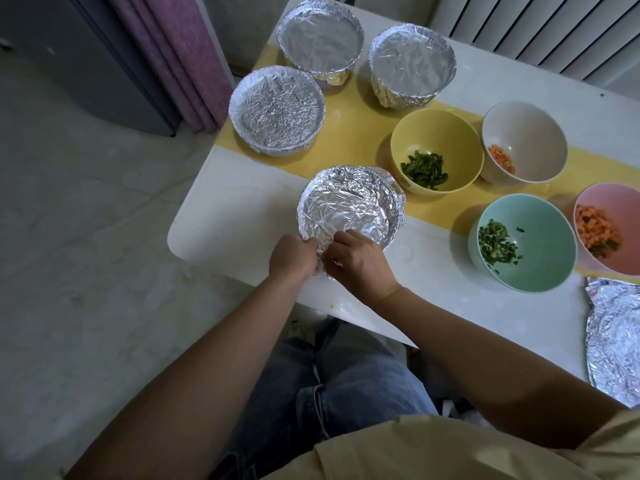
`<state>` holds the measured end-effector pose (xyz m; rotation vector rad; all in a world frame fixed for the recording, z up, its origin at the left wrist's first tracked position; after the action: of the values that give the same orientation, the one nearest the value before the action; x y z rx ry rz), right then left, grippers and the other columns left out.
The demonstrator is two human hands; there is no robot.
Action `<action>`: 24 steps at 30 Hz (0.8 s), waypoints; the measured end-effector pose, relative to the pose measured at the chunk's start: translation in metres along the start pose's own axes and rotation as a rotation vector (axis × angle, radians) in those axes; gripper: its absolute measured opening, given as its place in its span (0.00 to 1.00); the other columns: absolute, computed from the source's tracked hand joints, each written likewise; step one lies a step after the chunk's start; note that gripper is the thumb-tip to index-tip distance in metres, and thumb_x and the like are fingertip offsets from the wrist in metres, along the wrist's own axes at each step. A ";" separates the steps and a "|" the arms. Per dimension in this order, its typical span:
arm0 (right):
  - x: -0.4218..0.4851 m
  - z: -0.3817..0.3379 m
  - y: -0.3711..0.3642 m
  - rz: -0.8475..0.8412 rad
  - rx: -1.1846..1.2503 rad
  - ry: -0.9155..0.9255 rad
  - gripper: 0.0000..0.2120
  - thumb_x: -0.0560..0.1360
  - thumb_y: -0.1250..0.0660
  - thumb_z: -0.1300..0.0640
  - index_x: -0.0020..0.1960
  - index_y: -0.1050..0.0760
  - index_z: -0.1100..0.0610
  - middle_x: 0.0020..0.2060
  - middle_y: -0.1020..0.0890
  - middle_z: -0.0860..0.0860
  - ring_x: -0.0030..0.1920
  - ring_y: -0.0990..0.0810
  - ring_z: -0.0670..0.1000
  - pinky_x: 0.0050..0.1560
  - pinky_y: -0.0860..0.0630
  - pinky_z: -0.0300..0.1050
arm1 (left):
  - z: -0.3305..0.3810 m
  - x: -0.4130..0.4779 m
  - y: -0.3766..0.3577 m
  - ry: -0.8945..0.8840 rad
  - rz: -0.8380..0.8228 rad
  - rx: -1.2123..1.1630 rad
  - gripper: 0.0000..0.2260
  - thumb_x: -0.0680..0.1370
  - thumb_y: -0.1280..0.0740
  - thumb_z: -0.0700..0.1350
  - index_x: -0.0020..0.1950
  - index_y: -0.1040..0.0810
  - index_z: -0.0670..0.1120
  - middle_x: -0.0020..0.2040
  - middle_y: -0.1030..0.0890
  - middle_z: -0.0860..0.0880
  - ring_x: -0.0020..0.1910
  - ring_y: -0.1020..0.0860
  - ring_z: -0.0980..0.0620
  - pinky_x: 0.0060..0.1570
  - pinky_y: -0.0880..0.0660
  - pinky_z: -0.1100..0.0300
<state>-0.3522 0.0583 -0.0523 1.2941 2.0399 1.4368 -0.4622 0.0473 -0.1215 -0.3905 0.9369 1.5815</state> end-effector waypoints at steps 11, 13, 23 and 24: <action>0.008 -0.007 0.007 0.016 0.030 0.003 0.07 0.70 0.31 0.59 0.34 0.21 0.60 0.30 0.25 0.54 0.31 0.24 0.57 0.27 0.28 0.44 | 0.005 0.013 0.004 0.013 -0.039 0.082 0.13 0.77 0.40 0.41 0.43 0.23 0.33 0.38 0.17 0.33 0.39 0.16 0.38 0.50 0.19 0.43; 0.008 -0.006 0.005 -0.006 0.013 0.017 0.10 0.73 0.33 0.55 0.38 0.19 0.60 0.33 0.24 0.54 0.33 0.24 0.57 0.29 0.26 0.46 | 0.009 0.016 0.008 -0.002 -0.053 0.107 0.14 0.77 0.40 0.42 0.38 0.23 0.35 0.37 0.17 0.34 0.37 0.16 0.38 0.50 0.19 0.44; -0.003 0.005 0.007 -0.002 -0.013 0.001 0.07 0.67 0.24 0.62 0.37 0.23 0.59 0.34 0.23 0.54 0.34 0.24 0.58 0.32 0.25 0.48 | 0.016 0.027 0.018 -0.025 -0.089 0.185 0.15 0.78 0.40 0.46 0.44 0.23 0.34 0.33 0.17 0.36 0.35 0.16 0.37 0.50 0.20 0.43; -0.001 0.005 0.005 0.003 -0.011 0.004 0.06 0.67 0.26 0.64 0.36 0.23 0.59 0.33 0.24 0.54 0.34 0.24 0.57 0.31 0.25 0.49 | 0.014 0.027 0.019 -0.027 -0.075 0.179 0.15 0.77 0.40 0.46 0.45 0.23 0.34 0.34 0.17 0.36 0.34 0.16 0.38 0.50 0.19 0.43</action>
<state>-0.3458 0.0607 -0.0498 1.2915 2.0309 1.4502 -0.4830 0.0760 -0.1254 -0.2745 1.0223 1.4188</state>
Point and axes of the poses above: each hand's wrist, its own x-axis towards the middle knuckle, its own y-axis out of the back of the hand, z = x × y, the point moved 9 cm from there along x, towards the middle knuckle
